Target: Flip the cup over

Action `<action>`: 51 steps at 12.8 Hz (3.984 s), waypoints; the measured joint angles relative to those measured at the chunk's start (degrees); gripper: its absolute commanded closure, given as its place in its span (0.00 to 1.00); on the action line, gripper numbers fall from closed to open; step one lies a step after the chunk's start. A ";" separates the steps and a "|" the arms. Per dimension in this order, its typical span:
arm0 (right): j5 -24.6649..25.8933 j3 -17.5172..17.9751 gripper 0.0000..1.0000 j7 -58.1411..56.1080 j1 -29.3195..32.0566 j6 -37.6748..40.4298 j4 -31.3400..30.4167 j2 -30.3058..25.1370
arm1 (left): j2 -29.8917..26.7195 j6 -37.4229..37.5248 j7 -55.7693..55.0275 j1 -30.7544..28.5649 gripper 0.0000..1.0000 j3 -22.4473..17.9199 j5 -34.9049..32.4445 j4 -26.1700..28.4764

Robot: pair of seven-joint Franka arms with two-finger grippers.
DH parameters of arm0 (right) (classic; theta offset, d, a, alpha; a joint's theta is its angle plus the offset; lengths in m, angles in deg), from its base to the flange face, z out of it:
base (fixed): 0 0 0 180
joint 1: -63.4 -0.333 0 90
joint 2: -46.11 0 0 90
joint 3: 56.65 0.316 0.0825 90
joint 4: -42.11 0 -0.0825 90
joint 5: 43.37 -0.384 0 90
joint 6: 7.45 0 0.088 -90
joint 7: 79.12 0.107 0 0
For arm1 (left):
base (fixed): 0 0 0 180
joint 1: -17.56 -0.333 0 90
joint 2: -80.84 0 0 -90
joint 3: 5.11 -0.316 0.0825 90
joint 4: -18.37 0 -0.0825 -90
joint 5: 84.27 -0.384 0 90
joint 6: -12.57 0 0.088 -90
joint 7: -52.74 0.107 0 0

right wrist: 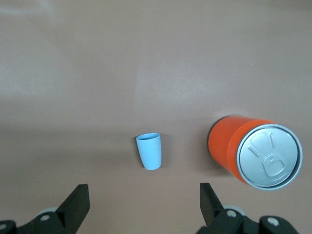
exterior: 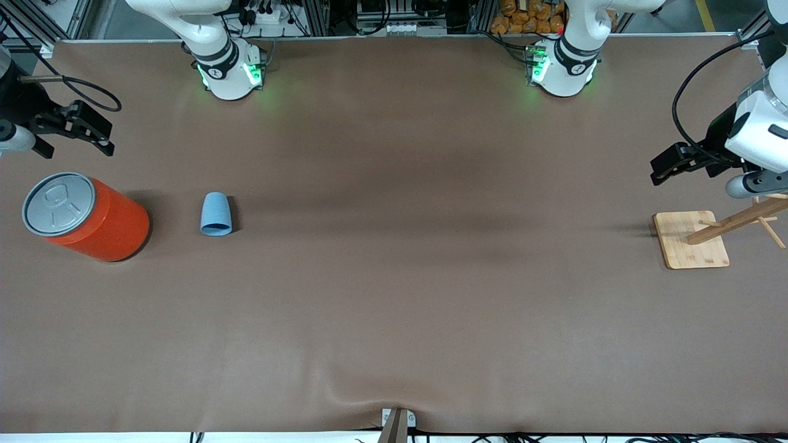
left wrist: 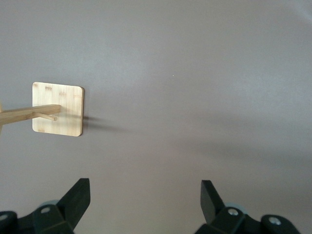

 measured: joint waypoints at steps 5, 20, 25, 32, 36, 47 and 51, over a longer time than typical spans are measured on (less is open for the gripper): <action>0.06 -1.92 0.00 -3.37 0.38 0.00 0.35 0.58 | 0.00 0.02 0.00 -0.05 0.00 -0.06 0.00 0.00; 0.07 -1.99 0.00 -3.65 0.35 1.51 0.27 9.16 | 0.61 0.37 1.36 0.06 0.00 -1.11 0.00 -0.15; -2.70 -1.91 0.00 -3.22 0.34 2.65 -5.11 12.87 | 0.02 0.85 1.31 0.07 0.00 -1.09 0.00 0.87; -3.89 -1.45 0.00 -3.65 -0.18 -23.60 -30.82 12.93 | -1.32 0.97 1.19 0.31 0.00 -0.43 0.04 1.99; -3.34 -1.41 0.00 -9.81 -0.58 -36.80 -39.87 12.86 | -1.47 0.97 -1.19 0.35 0.00 1.86 0.06 2.01; -3.14 -1.68 1.00 -14.49 0.45 -51.59 -44.34 19.60 | -1.51 0.94 -1.57 0.45 0.00 2.85 0.06 2.37; -3.21 0.17 1.00 -15.04 -1.48 -38.46 -30.81 19.86 | -1.53 0.10 -1.57 0.45 0.00 2.89 0.06 2.27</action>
